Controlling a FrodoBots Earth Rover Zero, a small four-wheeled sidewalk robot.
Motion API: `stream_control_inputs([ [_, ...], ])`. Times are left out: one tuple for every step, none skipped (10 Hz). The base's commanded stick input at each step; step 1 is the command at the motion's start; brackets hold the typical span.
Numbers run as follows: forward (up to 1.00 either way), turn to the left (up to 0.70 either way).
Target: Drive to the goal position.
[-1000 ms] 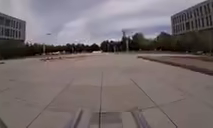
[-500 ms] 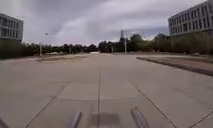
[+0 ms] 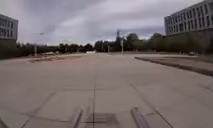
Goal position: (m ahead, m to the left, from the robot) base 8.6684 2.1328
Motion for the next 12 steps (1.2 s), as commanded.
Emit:
stream_control_inputs([
  [1.0,-0.11],
  [1.0,0.0],
  [1.0,0.0],
  [1.0,-0.11],
  [1.0,-0.15],
  [1.0,0.0],
  [1.0,0.0],
  [1.0,0.0],
  [1.0,0.0],
  [1.0,0.0],
  [1.0,0.0],
  [1.0,0.0],
])
